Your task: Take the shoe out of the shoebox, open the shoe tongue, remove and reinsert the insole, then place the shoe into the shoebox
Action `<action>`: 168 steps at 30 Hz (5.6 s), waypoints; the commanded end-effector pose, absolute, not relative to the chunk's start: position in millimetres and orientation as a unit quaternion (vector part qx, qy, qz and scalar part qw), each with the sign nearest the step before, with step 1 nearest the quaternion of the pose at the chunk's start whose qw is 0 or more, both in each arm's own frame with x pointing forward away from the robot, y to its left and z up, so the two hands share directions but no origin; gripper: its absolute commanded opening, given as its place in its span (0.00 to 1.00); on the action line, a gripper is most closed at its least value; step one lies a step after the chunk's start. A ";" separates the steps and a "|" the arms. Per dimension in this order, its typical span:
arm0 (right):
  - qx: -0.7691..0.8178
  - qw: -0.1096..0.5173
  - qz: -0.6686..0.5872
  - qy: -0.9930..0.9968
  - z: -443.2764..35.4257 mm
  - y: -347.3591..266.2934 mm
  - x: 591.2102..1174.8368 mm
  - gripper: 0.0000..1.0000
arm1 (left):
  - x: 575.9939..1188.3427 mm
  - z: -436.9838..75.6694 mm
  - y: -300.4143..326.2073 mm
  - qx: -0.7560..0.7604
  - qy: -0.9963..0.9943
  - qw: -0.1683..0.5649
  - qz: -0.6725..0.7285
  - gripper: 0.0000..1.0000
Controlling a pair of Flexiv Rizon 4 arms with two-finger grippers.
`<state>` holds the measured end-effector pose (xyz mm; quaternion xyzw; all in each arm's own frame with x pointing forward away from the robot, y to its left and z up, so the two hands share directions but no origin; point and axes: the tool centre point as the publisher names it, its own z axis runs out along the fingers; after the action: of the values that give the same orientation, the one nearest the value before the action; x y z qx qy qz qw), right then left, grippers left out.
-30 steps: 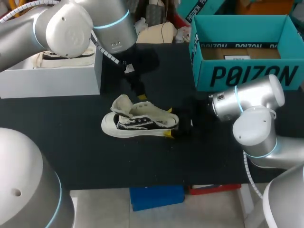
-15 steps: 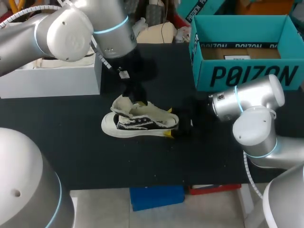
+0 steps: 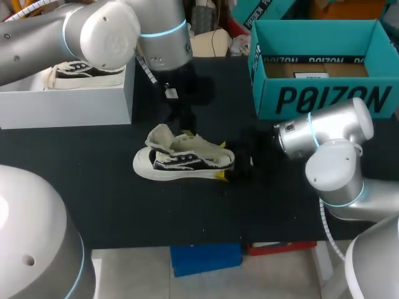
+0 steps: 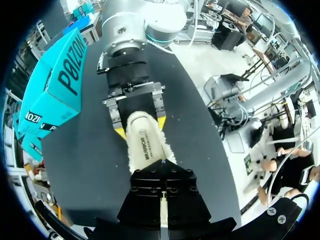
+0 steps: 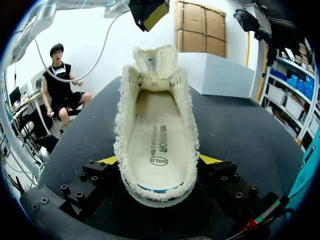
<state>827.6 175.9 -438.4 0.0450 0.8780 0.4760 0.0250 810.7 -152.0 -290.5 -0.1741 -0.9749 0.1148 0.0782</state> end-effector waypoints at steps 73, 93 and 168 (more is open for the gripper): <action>0.046 0.025 0.475 0.878 -443.0 178.1 828.4 0.00 | 787.3 -413.4 -160.0 -0.135 -0.976 0.155 0.070 0.00; 0.046 0.025 0.475 0.878 -443.0 178.1 828.4 0.00 | 790.1 -397.6 -160.1 -0.138 -0.979 0.128 0.076 0.00; 0.046 0.025 0.475 0.878 -443.0 178.1 828.4 0.00 | 791.9 -441.3 -159.7 -0.121 -0.992 0.042 0.016 0.38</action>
<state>826.9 176.1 -439.3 0.0447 0.8780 0.4759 0.0254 802.5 -158.6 -421.3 -0.1237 -0.9899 0.0312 0.0614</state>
